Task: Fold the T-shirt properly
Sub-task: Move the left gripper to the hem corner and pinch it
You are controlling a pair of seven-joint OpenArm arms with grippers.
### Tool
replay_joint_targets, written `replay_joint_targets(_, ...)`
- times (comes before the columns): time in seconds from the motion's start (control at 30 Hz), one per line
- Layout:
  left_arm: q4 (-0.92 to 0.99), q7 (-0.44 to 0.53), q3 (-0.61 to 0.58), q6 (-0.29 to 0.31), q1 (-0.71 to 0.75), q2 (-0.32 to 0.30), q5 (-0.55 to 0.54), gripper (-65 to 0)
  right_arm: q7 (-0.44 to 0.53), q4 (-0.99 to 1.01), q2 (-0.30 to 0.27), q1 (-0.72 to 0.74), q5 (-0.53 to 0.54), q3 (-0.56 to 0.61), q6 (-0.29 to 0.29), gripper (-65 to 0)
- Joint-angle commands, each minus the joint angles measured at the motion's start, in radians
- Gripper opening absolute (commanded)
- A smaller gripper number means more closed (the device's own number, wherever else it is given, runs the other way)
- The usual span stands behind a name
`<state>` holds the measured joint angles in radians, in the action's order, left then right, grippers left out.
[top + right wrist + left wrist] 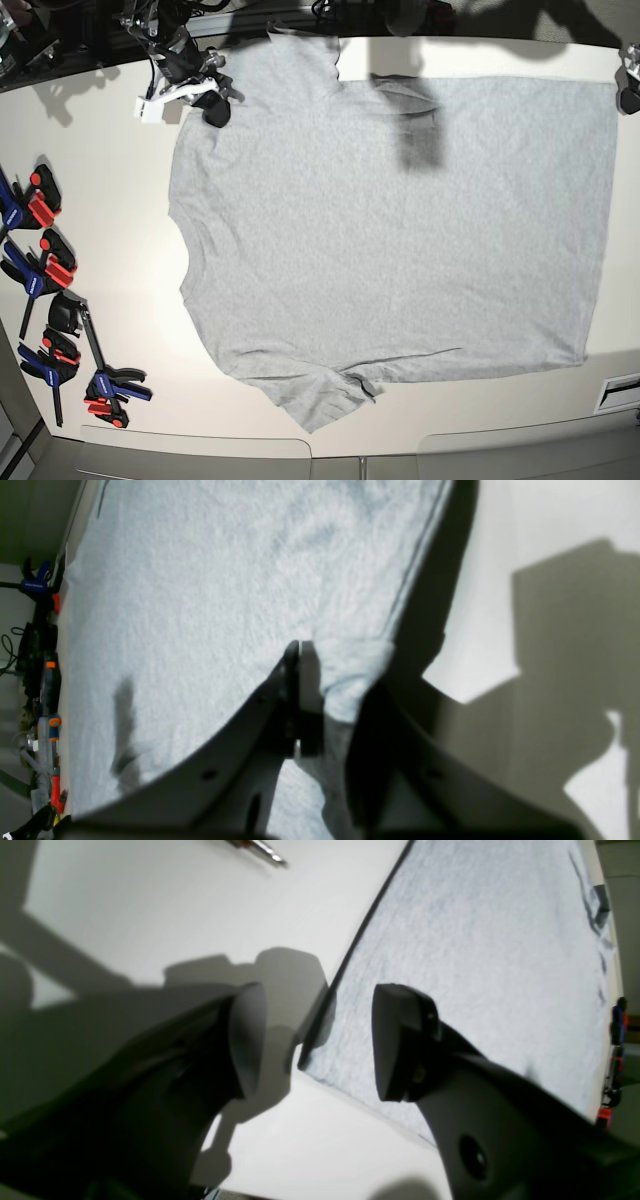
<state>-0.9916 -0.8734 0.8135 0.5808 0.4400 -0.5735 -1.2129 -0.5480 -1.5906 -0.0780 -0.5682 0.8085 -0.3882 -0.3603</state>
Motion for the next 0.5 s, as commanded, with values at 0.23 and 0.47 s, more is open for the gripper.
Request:
replay_joint_targets(0.23,-0.003,-0.122,-0.006,-0.002,0.006,-0.017,0.007,-33.0,-0.014,-0.006,-0.002,-0.009,0.006,-0.002,0.003,-65.0)
replay_joint_targets(0.47,-0.003,-0.125,-0.101,-0.002,0.005,-0.017,0.007,-33.0,-0.015,-0.006,-0.002,-0.008,0.006,-0.002,0.003,-65.0)
